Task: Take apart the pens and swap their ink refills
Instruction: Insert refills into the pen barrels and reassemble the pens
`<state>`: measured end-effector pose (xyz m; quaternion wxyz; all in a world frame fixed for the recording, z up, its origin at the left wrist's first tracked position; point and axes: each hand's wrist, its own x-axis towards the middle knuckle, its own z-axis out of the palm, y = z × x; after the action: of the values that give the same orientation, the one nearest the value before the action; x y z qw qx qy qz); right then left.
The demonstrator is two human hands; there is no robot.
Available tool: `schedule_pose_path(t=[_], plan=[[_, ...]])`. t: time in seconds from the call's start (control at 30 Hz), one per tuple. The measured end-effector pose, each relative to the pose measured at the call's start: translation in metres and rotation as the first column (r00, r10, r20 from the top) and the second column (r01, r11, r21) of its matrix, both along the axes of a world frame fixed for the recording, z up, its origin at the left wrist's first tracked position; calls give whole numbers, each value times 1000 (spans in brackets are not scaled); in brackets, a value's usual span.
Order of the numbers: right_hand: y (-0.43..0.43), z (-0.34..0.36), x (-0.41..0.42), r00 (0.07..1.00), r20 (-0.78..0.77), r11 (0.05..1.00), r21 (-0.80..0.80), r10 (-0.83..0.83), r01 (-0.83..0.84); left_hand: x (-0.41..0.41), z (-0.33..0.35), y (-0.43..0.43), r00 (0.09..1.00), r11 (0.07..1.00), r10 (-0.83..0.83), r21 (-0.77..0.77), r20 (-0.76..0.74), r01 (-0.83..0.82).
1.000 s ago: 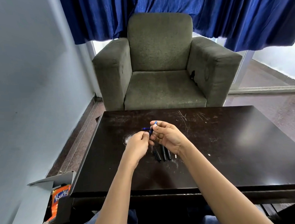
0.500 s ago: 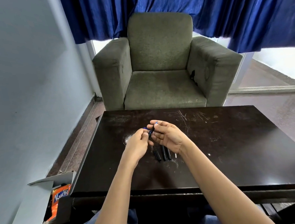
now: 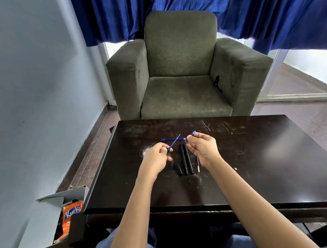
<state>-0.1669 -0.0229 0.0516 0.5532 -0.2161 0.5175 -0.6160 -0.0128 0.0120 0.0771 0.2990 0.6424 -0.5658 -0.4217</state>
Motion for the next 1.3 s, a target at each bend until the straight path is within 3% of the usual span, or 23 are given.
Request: schedule_pose_path(t=[0.03,0.1,0.2,0.27,0.33,0.47,0.57,0.63,0.7,0.77,0.8,0.83,0.9,1.0,1.1,1.23,1.3], plan=[[-1,-4,0,983,-180,1000,20,24,-21,0,0,0,1000,1000,13,-3,4,-13],[-5,-15,3,846,-521,993,89,111,-75,0,0,-2,999,999,44,-3,4,-44],[-12,-32,12,496,-814,953,258,302,-158,1,0,-5,997,997,81,0,12,-81],[-14,-43,18,293,-872,919,359,392,-161,2,0,-6,995,995,96,-1,20,-96],[-12,-50,23,188,-871,889,429,454,-157,3,1,-7,995,995,98,2,29,-98],[-11,-56,29,82,-864,865,485,497,-128,4,3,-7,995,996,90,-6,49,-90],[-11,-56,28,55,-874,871,472,483,-137,4,3,-7,993,995,100,3,62,-100],[-12,-54,24,69,-892,891,436,447,-126,4,3,-7,992,994,111,10,56,-111],[-16,-45,19,190,-905,924,364,381,-118,4,3,-6,991,992,126,18,36,-127],[-19,-27,16,494,-795,936,288,351,-203,3,3,-5,990,990,139,23,22,-139],[-18,-15,16,665,-635,919,274,394,-283,3,3,-5,989,989,143,24,22,-143],[-15,-2,15,773,-437,888,253,459,-384,3,3,-5,989,989,145,25,26,-146],[-12,16,14,779,-213,806,221,590,-549,3,4,-4,990,990,137,25,42,-138],[-10,22,19,727,-181,749,200,662,-632,1,7,-2,994,995,100,17,54,-101],[-11,21,26,784,-203,808,203,587,-553,-1,8,-1,994,995,94,29,51,-96],[-36,28,21,907,-19,898,155,420,-412,-1,6,-3,991,990,128,51,35,-129],[-55,30,15,945,-6,939,114,326,-323,0,6,-5,987,987,140,71,74,-146]])
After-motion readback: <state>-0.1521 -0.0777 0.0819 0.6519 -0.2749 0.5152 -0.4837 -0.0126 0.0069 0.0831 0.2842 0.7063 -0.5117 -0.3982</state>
